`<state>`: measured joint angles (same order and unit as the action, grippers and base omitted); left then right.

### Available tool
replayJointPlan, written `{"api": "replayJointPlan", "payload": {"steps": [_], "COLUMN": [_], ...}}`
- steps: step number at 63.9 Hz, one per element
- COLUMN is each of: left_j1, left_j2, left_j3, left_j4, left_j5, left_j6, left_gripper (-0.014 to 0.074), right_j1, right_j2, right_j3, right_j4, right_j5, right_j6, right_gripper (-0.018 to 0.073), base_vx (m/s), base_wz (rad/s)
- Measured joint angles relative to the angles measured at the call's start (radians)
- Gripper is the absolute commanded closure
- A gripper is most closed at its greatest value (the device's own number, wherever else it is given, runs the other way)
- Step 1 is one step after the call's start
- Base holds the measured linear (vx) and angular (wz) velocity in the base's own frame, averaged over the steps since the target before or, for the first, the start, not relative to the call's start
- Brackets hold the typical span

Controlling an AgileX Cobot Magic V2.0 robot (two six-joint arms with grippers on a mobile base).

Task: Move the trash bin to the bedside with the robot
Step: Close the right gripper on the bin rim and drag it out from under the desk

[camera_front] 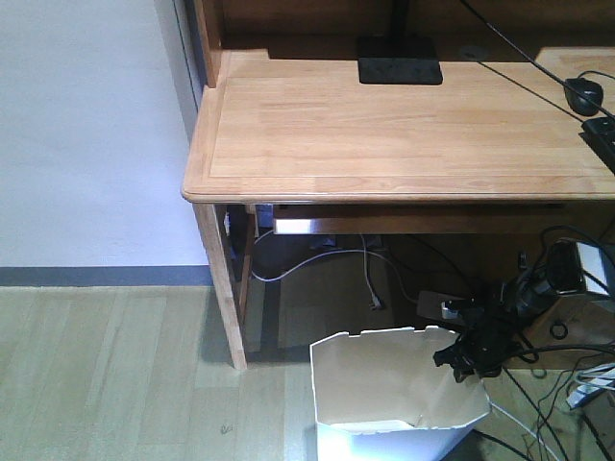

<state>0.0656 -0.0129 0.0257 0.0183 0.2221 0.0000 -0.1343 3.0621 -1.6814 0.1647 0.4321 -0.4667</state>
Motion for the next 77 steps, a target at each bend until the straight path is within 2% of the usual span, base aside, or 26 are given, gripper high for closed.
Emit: {"api": "replayJointPlan", "payload": {"steps": [13, 21, 28, 40, 47, 58, 77], "left_j1": [0.0, 0.0, 0.0, 0.0, 0.0, 0.0, 0.0], "left_j2": [0.0, 0.0, 0.0, 0.0, 0.0, 0.0, 0.0], "left_j3": [0.0, 0.0, 0.0, 0.0, 0.0, 0.0, 0.0], "left_j4": [0.0, 0.0, 0.0, 0.0, 0.0, 0.0, 0.0], "left_j5": [0.0, 0.0, 0.0, 0.0, 0.0, 0.0, 0.0], "left_j6": [0.0, 0.0, 0.0, 0.0, 0.0, 0.0, 0.0], "left_gripper": [0.0603, 0.0603, 0.0603, 0.0603, 0.0603, 0.0603, 0.0603], "right_j1": [-0.007, -0.007, -0.01, -0.007, -0.003, -0.001, -0.001], "right_j2": [0.026, 0.027, 0.029, 0.03, 0.0, -0.118, -0.389], "right_j3": [-0.047, -0.048, -0.049, -0.033, 0.02, 0.132, 0.369], "right_j4": [-0.011, 0.021, 0.111, 0.355, 0.446, 0.504, 0.524], "right_j5": [0.034, 0.035, 0.043, 0.08, 0.067, 0.066, 0.018], "right_j6": [0.018, -0.006, -0.107, -0.38, -0.457, -0.495, -0.564], "right_gripper": [0.0569, 0.0568, 0.0567, 0.0564, 0.0564, 0.0564, 0.0564], "base_vx": [0.0, 0.0, 0.0, 0.0, 0.0, 0.0, 0.0], "base_wz": [0.0, 0.0, 0.0, 0.0, 0.0, 0.0, 0.0]}}
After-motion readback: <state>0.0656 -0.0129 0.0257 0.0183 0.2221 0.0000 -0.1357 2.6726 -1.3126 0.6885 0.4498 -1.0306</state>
